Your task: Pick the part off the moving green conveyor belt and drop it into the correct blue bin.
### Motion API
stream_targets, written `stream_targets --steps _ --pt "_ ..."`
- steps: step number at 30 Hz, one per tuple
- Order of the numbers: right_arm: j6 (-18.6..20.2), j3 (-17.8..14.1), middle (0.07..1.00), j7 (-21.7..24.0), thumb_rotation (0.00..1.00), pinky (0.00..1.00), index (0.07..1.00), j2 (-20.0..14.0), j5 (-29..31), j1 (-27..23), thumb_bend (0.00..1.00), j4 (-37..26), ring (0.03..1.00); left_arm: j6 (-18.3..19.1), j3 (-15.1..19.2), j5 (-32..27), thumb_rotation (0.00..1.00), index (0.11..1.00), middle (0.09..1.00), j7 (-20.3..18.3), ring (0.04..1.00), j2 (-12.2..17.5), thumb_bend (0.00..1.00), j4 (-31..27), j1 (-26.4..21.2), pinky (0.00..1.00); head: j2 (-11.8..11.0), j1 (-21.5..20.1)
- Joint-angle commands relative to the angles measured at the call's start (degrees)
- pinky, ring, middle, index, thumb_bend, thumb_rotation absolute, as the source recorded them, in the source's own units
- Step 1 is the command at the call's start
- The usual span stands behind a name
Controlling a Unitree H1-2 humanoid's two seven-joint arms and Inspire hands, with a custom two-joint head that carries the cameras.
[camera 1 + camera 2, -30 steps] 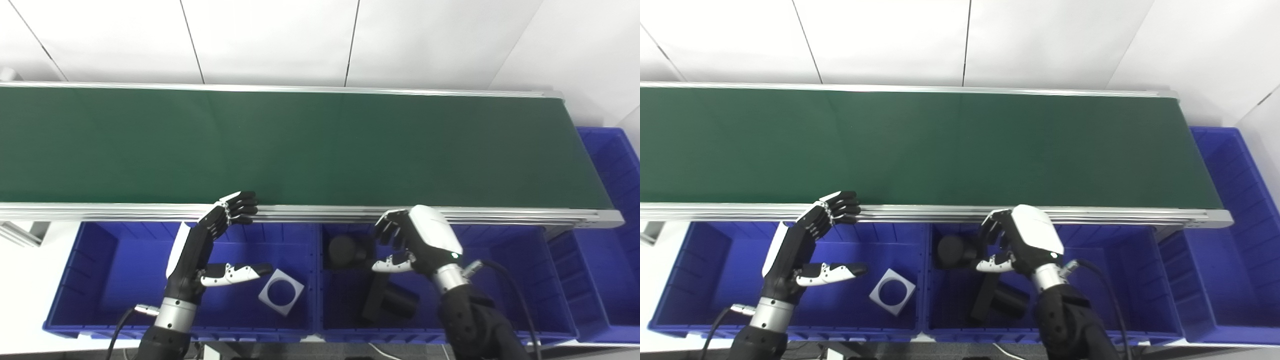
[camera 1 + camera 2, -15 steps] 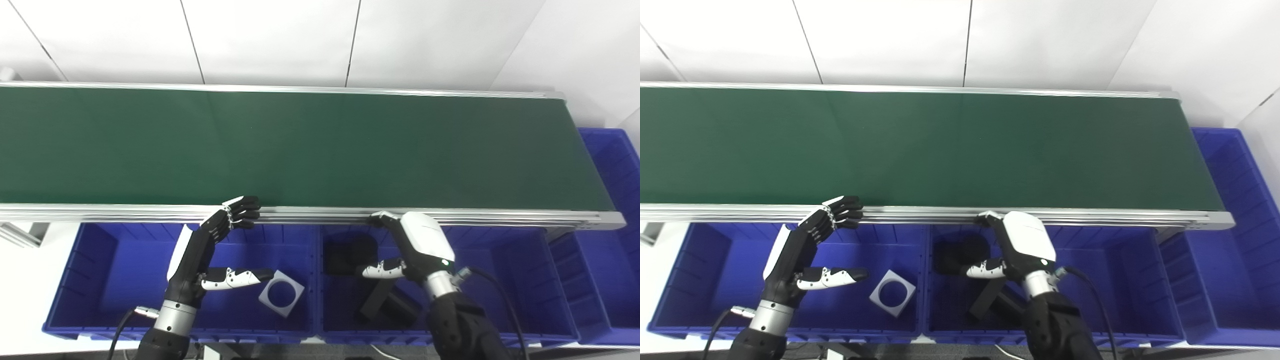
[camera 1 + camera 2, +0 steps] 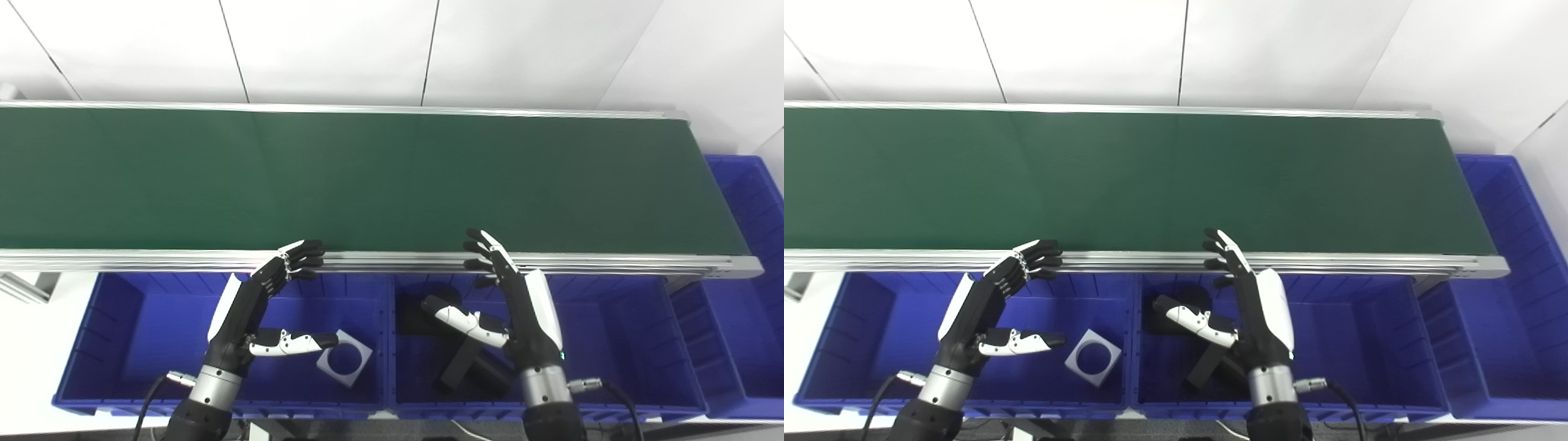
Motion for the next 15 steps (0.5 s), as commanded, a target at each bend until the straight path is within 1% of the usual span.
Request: stream_targets --steps 1,2,3,5,8,9,10,11,12,15 --pt "-4.5 0.2 0.825 1.2 0.53 0.66 0.915 -0.2 3.4 0.2 0.7 -0.7 0.756 -1.5 0.4 -0.4 0.29 0.816 0.81 -1.5 0.775 -0.2 0.85 -1.4 -1.2 0.71 -0.2 0.1" --pt "-4.4 0.4 0.84 1.8 0.58 0.69 0.937 -0.5 4.3 0.3 0.71 -0.6 0.774 -1.5 0.4 -0.5 0.3 0.827 0.819 -2.0 0.785 -0.2 0.85 -1.3 -1.4 0.71 -0.2 0.1" --pt "-3.9 0.3 0.845 2.8 0.6 0.7 0.944 -0.8 6.0 0.5 0.71 -0.4 0.781 -1.5 0.5 -0.7 0.3 0.831 0.821 -2.5 0.788 -0.2 0.85 -1.1 -1.6 0.72 -0.4 0.5" --pt "-3.0 0.1 0.863 4.2 0.58 0.72 0.962 -1.0 8.7 0.8 0.72 -0.1 0.802 -1.5 0.6 -0.8 0.31 0.835 0.825 -3.3 0.791 -0.3 0.86 -0.7 -1.9 0.72 -0.8 1.1" --pt "-2.6 -0.3 0.875 5.2 0.52 0.72 0.972 -1.2 11.1 1.3 0.71 0.4 0.815 -1.5 1.0 -0.3 0.32 0.834 0.825 -3.8 0.789 -0.7 0.87 0.1 -2.3 0.73 -1.8 2.0" --pt "-2.9 -0.4 0.876 5.4 0.51 0.72 0.972 -1.2 11.5 1.3 0.71 0.7 0.815 -1.5 1.1 -0.3 0.32 0.834 0.825 -3.9 0.79 -0.8 0.87 0.4 -2.4 0.73 -2.0 2.1" --pt "-3.4 -0.5 0.875 5.4 0.5 0.72 0.969 -1.3 11.7 1.5 0.7 1.1 0.815 -1.5 1.3 -0.2 0.32 0.834 0.825 -3.9 0.79 -1.0 0.86 0.7 -2.4 0.73 -2.9 2.5" --pt "-3.7 -0.6 0.874 5.4 0.49 0.71 0.965 -1.3 11.8 1.6 0.69 1.4 0.813 -1.5 1.4 -0.1 0.32 0.833 0.825 -4.0 0.789 -1.1 0.86 0.8 -2.3 0.73 -2.9 2.5" --pt "-4.3 -0.6 0.872 5.3 0.48 0.71 0.962 -1.4 11.8 1.8 0.68 1.7 0.811 -1.5 1.5 -0.1 0.32 0.833 0.825 -4.0 0.789 -1.3 0.86 1.0 -2.3 0.72 -3.5 2.6" --pt "-5.5 -0.7 0.864 5.0 0.48 0.71 0.95 -1.3 11.8 2.3 0.67 2.6 0.806 -1.5 1.9 0.0 0.31 0.829 0.827 -3.8 0.789 -1.8 0.86 1.4 -2.1 0.72 -4.1 2.7"
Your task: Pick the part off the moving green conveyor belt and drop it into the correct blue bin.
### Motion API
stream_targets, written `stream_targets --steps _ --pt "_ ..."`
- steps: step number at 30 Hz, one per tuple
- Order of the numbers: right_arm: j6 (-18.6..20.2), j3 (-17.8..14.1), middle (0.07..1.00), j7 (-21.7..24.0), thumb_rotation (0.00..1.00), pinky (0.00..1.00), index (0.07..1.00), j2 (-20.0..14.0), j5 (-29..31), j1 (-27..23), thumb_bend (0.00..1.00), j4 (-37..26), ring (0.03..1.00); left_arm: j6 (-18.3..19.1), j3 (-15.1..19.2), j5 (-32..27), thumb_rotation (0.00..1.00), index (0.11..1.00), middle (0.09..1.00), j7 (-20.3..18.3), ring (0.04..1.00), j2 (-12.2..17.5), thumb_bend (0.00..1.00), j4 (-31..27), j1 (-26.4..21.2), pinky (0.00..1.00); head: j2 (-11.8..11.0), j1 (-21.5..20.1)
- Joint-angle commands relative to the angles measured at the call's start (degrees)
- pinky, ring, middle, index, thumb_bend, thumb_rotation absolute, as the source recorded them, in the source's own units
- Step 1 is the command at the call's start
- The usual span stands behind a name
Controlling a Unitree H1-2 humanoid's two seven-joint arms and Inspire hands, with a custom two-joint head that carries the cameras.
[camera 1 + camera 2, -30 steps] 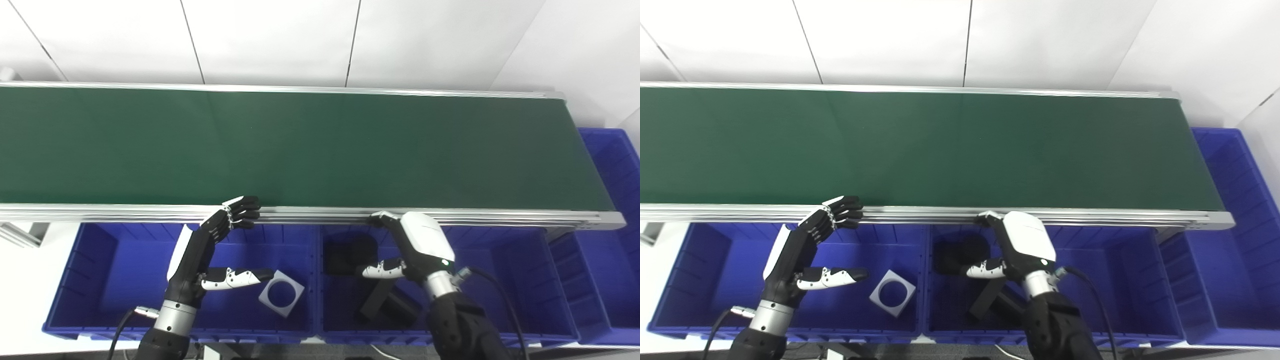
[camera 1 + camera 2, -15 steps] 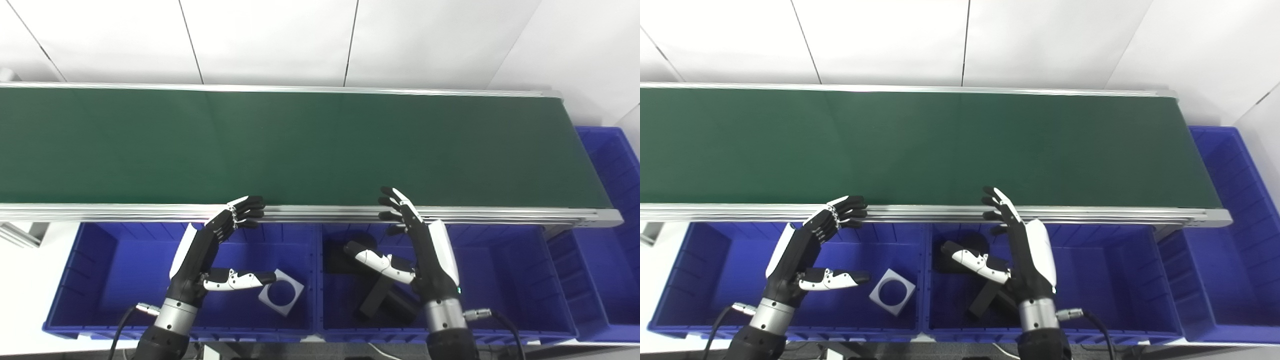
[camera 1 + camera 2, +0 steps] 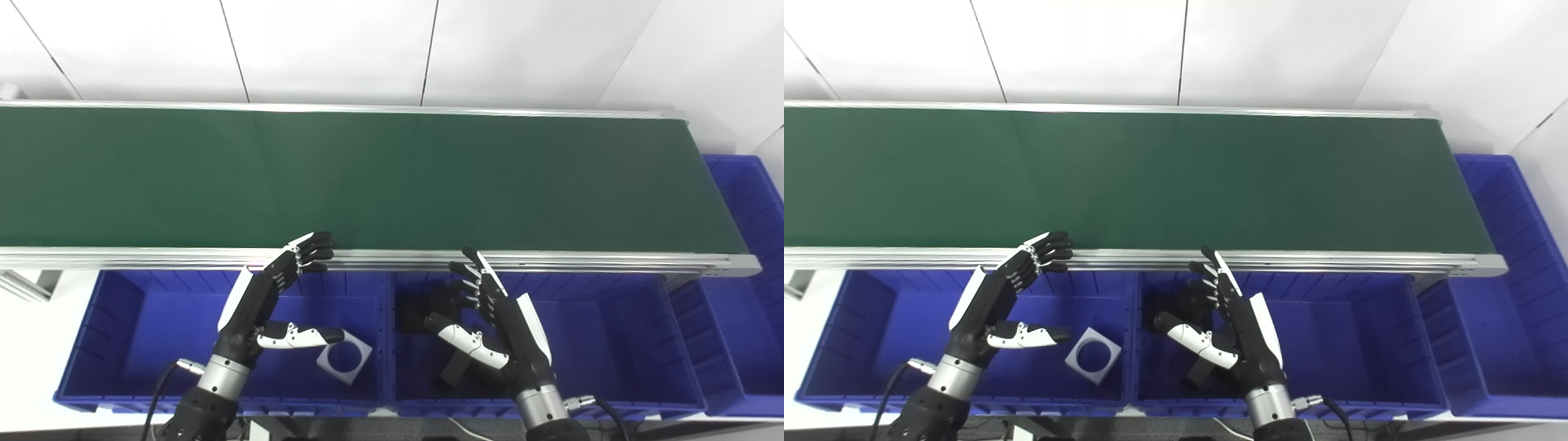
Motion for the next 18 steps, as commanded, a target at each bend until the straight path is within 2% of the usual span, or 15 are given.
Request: stream_targets --steps 1,18 --pt "-4.2 -0.1 0.863 -0.3 0.48 0.71 0.948 0.2 0.6 0.4 0.67 -0.4 0.804 -1.5 0.7 -0.2 0.31 0.828 0.826 -0.5 0.788 -0.2 0.86 -0.7 -0.5 0.72 -0.3 0.1" --pt "-8.8 -0.4 0.856 -1.9 0.48 0.73 0.937 1.0 0.2 0.1 0.64 3.3 0.801 -1.5 1.2 0.8 0.29 0.815 0.8 1.5 0.778 -0.8 0.84 1.5 1.2 0.72 -2.0 0.1"
